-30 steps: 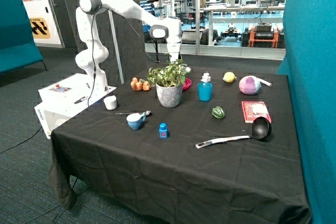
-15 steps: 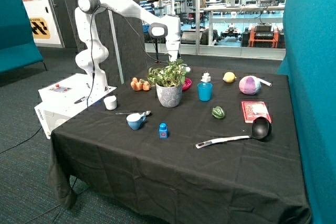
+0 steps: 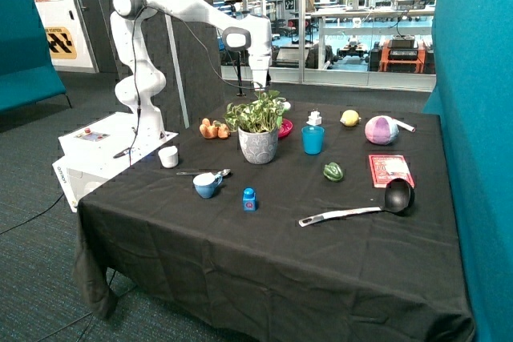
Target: Water the pot plant and put the can on the plate
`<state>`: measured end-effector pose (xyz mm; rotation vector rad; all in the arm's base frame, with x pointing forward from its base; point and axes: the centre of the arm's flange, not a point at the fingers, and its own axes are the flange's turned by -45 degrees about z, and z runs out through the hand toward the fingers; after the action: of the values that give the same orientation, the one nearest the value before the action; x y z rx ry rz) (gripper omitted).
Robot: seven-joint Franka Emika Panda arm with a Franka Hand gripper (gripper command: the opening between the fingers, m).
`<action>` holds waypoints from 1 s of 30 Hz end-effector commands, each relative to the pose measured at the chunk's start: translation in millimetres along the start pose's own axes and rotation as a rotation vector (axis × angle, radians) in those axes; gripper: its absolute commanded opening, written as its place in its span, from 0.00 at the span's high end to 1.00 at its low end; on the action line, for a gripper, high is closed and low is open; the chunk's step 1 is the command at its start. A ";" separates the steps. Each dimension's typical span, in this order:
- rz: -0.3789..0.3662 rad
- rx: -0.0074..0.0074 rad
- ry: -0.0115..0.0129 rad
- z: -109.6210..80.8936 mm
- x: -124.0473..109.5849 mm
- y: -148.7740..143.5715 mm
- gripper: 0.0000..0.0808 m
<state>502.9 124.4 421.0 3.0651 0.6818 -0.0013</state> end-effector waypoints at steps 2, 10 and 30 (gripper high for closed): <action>0.010 0.0013 0.0011 -30.3 -30.0 9.3 0.17; 0.013 0.0013 0.0011 -48.5 -68.6 14.8 0.22; 0.040 0.0014 0.0011 -55.5 -101.4 52.3 0.23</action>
<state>435.7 51.3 475.0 3.0831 0.6179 0.0025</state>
